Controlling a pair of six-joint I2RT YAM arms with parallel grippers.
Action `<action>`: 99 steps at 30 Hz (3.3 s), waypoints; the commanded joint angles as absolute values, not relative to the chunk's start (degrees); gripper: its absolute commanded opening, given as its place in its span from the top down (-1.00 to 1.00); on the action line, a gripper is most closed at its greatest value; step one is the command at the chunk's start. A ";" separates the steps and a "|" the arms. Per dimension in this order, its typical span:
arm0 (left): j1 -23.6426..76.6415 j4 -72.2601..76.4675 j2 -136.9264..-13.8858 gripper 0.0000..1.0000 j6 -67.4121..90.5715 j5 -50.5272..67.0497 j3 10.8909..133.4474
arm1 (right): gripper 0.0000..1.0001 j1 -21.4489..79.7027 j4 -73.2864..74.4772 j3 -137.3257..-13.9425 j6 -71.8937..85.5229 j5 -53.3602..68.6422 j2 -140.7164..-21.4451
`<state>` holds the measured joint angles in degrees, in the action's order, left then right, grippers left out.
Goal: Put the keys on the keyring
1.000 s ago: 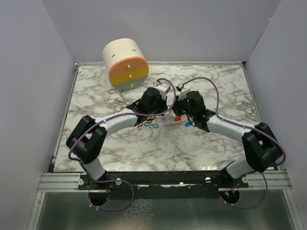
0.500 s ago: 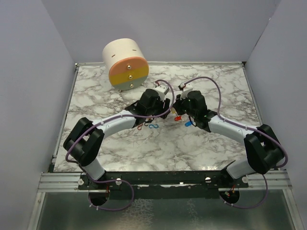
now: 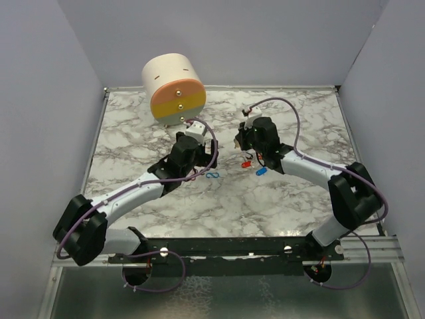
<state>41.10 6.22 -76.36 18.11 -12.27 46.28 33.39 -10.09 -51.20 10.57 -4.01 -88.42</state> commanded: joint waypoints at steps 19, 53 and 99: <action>40.69 13.06 -66.53 -0.98 25.13 -24.20 33.27 | 0.98 30.12 -10.08 -85.75 7.18 -6.67 -121.88; 40.43 12.46 -77.70 -0.61 26.61 -28.01 29.92 | -0.01 29.44 -1.63 -48.30 14.14 -10.07 -78.57; 39.38 10.84 -85.90 -0.17 27.24 -18.72 30.68 | 0.11 29.44 -1.44 -46.43 14.68 -12.21 -74.40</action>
<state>39.48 14.59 -86.41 25.87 -22.24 31.40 29.39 -1.63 -46.74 13.91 -10.52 -75.94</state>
